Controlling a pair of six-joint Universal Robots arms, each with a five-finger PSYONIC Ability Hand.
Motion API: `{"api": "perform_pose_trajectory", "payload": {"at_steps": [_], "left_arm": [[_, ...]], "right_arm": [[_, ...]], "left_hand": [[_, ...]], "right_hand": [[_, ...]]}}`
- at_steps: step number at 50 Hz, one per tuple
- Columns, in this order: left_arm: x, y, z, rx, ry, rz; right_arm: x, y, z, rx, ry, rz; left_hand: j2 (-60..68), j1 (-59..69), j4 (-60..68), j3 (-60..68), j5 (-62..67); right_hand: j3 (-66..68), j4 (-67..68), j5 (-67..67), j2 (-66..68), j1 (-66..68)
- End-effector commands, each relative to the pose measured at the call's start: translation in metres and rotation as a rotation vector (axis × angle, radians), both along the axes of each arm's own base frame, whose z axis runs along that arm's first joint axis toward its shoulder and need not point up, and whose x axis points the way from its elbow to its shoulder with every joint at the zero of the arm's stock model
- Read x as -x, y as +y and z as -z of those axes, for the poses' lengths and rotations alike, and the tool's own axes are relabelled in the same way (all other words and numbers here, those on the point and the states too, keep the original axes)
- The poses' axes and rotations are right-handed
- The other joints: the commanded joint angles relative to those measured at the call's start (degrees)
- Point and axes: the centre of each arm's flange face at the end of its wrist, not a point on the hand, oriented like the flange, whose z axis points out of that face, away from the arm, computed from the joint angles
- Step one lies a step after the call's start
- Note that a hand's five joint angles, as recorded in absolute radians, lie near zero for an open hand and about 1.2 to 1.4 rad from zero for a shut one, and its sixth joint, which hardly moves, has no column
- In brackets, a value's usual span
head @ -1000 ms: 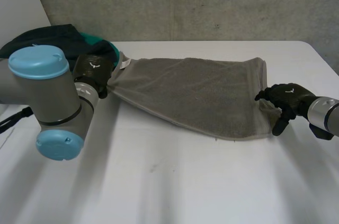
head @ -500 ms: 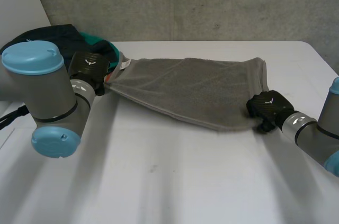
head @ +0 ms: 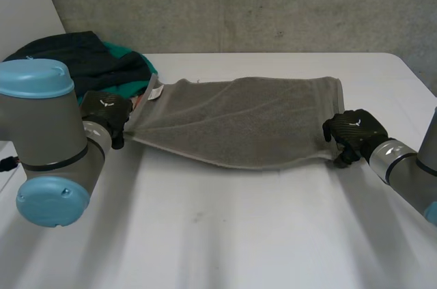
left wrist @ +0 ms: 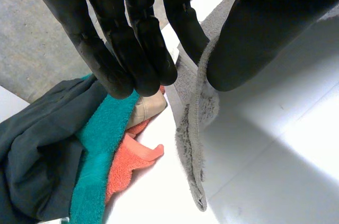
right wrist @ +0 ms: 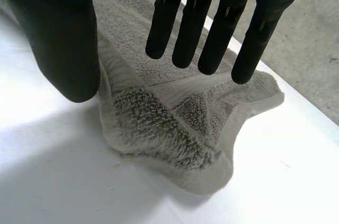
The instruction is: Fold the laundry.
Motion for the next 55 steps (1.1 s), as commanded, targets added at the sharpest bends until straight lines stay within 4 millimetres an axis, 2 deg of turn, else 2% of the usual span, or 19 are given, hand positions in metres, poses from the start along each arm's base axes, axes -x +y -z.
{"api": "perform_pose_trajectory", "payload": {"at_steps": [1, 3, 4, 5, 10, 11, 13, 14, 17, 18, 22, 24, 26, 32, 40, 41, 44, 49, 55], "left_arm": [[0.004, 0.001, 0.001, 0.002, 0.005, 0.006], [0.004, 0.002, 0.0, 0.003, 0.005, 0.006], [0.005, 0.003, 0.0, 0.002, 0.004, 0.009], [0.005, 0.003, 0.0, 0.001, 0.004, 0.011], [0.004, 0.009, 0.001, -0.023, -0.02, 0.011], [0.002, 0.014, 0.003, -0.047, -0.037, 0.009], [0.0, 0.02, 0.005, -0.078, -0.063, 0.008], [-0.004, 0.029, 0.008, -0.118, -0.101, 0.009], [-0.012, 0.047, 0.012, -0.199, -0.184, 0.021], [-0.017, 0.061, 0.015, -0.262, -0.246, 0.037], [-0.023, 0.09, 0.023, -0.384, -0.347, 0.104], [-0.024, 0.095, 0.026, -0.411, -0.366, 0.131], [-0.021, 0.096, 0.029, -0.421, -0.375, 0.157], [-0.006, 0.067, 0.029, -0.352, -0.34, 0.149], [0.03, -0.001, 0.007, -0.099, -0.213, 0.118], [0.036, -0.017, 0.003, -0.042, -0.197, 0.109], [0.045, -0.036, 0.002, 0.018, -0.193, 0.112], [0.06, -0.07, 0.018, 0.071, -0.229, 0.115], [0.072, -0.09, 0.029, 0.119, -0.229, 0.108]], "right_arm": [[0.0, -0.01, 0.009, 0.006, 0.012, 0.017], [0.0, -0.009, 0.008, 0.004, 0.013, 0.017], [0.0, -0.008, 0.007, 0.001, 0.015, 0.015], [0.0, -0.007, 0.006, 0.0, 0.017, 0.014], [0.003, 0.005, -0.007, -0.024, 0.058, 0.003], [0.007, 0.012, -0.018, -0.032, 0.089, 0.0], [0.012, 0.022, -0.027, -0.066, 0.128, -0.003], [0.019, 0.033, -0.035, -0.125, 0.179, -0.007], [0.031, 0.048, -0.044, -0.224, 0.264, -0.02], [0.04, 0.058, -0.048, -0.3, 0.323, -0.039], [0.055, 0.075, -0.052, -0.442, 0.439, -0.107], [0.057, 0.077, -0.055, -0.451, 0.471, -0.136], [0.056, 0.069, -0.051, -0.433, 0.476, -0.139], [0.049, 0.041, -0.045, -0.343, 0.407, -0.074], [0.034, -0.004, -0.039, -0.15, 0.311, -0.034], [0.031, -0.013, -0.039, -0.101, 0.296, -0.029], [0.026, -0.027, -0.039, -0.028, 0.274, -0.02], [0.014, -0.066, -0.033, 0.142, 0.214, -0.005], [0.001, -0.096, -0.02, 0.245, 0.192, -0.004]], "left_hand": [[11.3, 13.1, 11.2, 11.8, 13.4], [11.3, 13.1, 11.2, 11.8, 13.4], [11.3, 13.1, 11.2, 11.8, 13.4], [11.3, 13.1, 11.2, 11.8, 13.4], [11.3, 13.1, 11.2, 11.8, 13.4], [11.3, 13.1, 11.2, 11.8, 13.4], [11.3, 13.1, 11.2, 11.8, 13.4], [11.3, 13.1, 11.2, 11.8, 13.4], [11.3, 13.1, 11.2, 11.8, 13.4], [11.3, 13.1, 11.2, 11.8, 13.4], [11.3, 13.1, 11.2, 11.8, 13.4], [11.3, 13.1, 11.2, 11.8, 13.4], [11.3, 13.1, 11.2, 11.8, 13.4], [11.3, 13.1, 11.2, 11.8, 13.4], [11.3, 13.1, 11.2, 11.8, 13.4], [11.3, 13.1, 11.2, 11.8, 13.4], [11.3, 13.1, 11.2, 11.8, 13.4], [11.3, 13.1, 11.2, 11.8, 13.4], [11.3, 13.1, 11.2, 11.8, 13.4]], "right_hand": [[13.0, 13.1, 13.2, 13.0, 12.9], [18.0, 18.1, 18.2, 18.1, 17.9], [30.5, 30.7, 30.7, 30.6, 30.4], [37.4, 37.5, 37.5, 37.4, 37.2], [37.4, 37.5, 37.6, 37.5, 37.3], [37.4, 37.5, 37.6, 37.5, 37.3], [37.4, 37.5, 37.6, 37.5, 37.3], [37.4, 37.5, 37.6, 37.5, 37.3], [37.4, 37.5, 37.6, 37.5, 37.3], [37.4, 37.5, 37.6, 37.5, 37.3], [37.4, 37.5, 37.6, 37.5, 37.3], [37.4, 37.5, 37.6, 37.5, 37.3], [37.4, 37.5, 37.6, 37.5, 37.3], [37.4, 37.5, 37.6, 37.5, 37.3], [37.4, 37.5, 37.6, 37.5, 37.3], [37.4, 37.5, 37.6, 37.5, 37.3], [37.4, 37.5, 37.6, 37.5, 37.3], [37.4, 37.5, 37.6, 37.5, 37.3], [37.4, 37.5, 37.6, 37.5, 37.3]]}}
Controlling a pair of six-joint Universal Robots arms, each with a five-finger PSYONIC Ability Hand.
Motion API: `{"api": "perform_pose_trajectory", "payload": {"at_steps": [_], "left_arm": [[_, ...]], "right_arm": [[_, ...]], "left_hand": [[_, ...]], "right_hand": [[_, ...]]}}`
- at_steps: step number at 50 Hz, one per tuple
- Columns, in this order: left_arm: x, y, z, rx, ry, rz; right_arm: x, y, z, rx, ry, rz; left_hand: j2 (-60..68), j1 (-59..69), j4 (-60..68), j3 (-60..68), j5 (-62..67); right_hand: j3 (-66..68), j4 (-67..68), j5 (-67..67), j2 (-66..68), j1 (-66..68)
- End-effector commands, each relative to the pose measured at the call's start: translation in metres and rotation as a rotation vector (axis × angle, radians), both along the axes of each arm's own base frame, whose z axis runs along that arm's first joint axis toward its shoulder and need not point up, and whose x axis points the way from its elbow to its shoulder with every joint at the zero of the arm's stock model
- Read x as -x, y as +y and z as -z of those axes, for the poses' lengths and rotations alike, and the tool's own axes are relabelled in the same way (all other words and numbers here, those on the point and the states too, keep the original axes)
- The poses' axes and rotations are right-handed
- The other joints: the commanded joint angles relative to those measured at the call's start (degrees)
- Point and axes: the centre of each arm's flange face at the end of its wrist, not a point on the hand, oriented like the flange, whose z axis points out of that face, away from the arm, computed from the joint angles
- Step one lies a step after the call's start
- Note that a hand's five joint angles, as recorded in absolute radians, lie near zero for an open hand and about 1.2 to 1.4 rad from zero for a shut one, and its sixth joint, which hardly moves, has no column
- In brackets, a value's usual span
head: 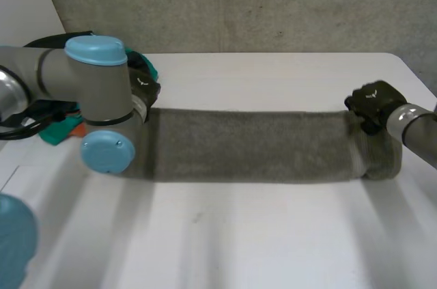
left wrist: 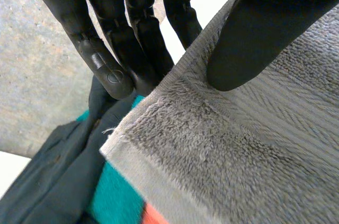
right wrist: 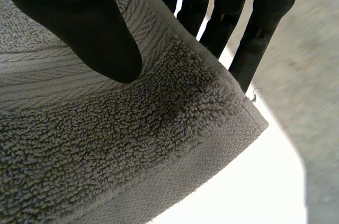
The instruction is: Fold the laundry.
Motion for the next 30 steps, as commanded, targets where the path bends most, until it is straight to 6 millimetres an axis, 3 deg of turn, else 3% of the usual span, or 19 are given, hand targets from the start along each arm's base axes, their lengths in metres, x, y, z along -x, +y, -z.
{"api": "perform_pose_trajectory", "payload": {"at_steps": [1, 4, 5, 6, 7, 8, 9, 13, 16, 18, 23, 26, 30], "left_arm": [[0.014, -0.025, 0.016, 0.052, -0.008, 0.004], [0.018, -0.035, 0.019, 0.089, 0.008, 0.002], [0.019, -0.037, 0.018, 0.099, 0.019, 0.001], [0.022, -0.038, 0.021, 0.11, 0.029, 0.001], [0.023, -0.04, 0.021, 0.119, 0.038, 0.005], [0.024, -0.04, 0.022, 0.123, 0.044, 0.007], [0.028, -0.04, 0.021, 0.139, 0.06, 0.014], [0.032, -0.034, 0.009, 0.161, 0.096, 0.019], [0.032, -0.027, 0.0, 0.153, 0.114, 0.021], [0.031, -0.017, -0.007, 0.138, 0.135, 0.026], [0.023, 0.002, -0.019, 0.102, 0.181, 0.024], [0.017, 0.012, -0.024, 0.088, 0.21, 0.028], [0.012, 0.025, -0.024, 0.061, 0.231, 0.047]], "right_arm": [[-0.014, -0.035, 0.016, 0.121, -0.028, -0.014], [-0.018, -0.047, 0.025, 0.138, -0.033, -0.016], [-0.019, -0.05, 0.027, 0.143, -0.034, -0.016], [-0.019, -0.055, 0.032, 0.147, -0.033, -0.014], [-0.02, -0.057, 0.036, 0.148, -0.032, -0.014], [-0.021, -0.059, 0.039, 0.149, -0.028, -0.01], [-0.023, -0.06, 0.039, 0.154, -0.027, -0.006], [-0.018, -0.063, 0.035, 0.152, -0.026, 0.08], [-0.011, -0.053, 0.021, 0.106, -0.057, 0.148], [-0.007, -0.039, 0.0, 0.069, -0.099, 0.176], [0.001, -0.006, -0.019, -0.058, -0.153, 0.174], [0.01, 0.012, -0.018, -0.143, -0.158, 0.163], [0.025, 0.022, -0.002, -0.223, -0.159, 0.174]], "left_hand": [[11.3, 13.1, 11.2, 11.8, 13.4], [11.3, 13.1, 11.2, 11.8, 13.4], [11.3, 13.1, 11.2, 11.8, 13.4], [-4.0, -2.2, -4.1, -3.5, -1.9], [-24.3, -22.5, -24.4, -23.8, -22.2], [-48.3, -46.5, -48.4, -47.8, -46.2], [-58.7, -56.9, -58.8, -58.2, -56.6], [-58.7, -56.9, -58.8, -58.2, -56.6], [-58.7, -56.9, -58.8, -58.2, -56.6], [-58.7, -56.9, -58.8, -58.2, -56.6], [-58.7, -56.9, -58.8, -58.2, -56.6], [-58.7, -56.9, -58.8, -58.2, -56.6], [-58.7, -56.9, -58.8, -58.2, -56.6]], "right_hand": [[12.0, 11.5, 11.9, 12.7, 15.0], [12.0, 11.5, 11.9, 12.7, 15.0], [1.8, 1.3, 1.7, 2.5, 4.9], [-50.6, -51.0, -50.7, -49.9, -47.5], [-58.0, -58.5, -58.1, -57.3, -55.0], [-58.0, -58.5, -58.1, -57.3, -55.0], [-58.0, -58.5, -58.1, -57.3, -55.0], [-58.0, -58.5, -58.1, -57.3, -55.0], [-58.0, -58.5, -58.1, -57.3, -55.0], [-58.0, -58.5, -58.1, -57.3, -55.0], [-58.0, -58.5, -58.1, -57.3, -55.0], [-58.0, -58.5, -58.1, -57.3, -55.0], [-58.0, -58.5, -58.1, -57.3, -55.0]]}}
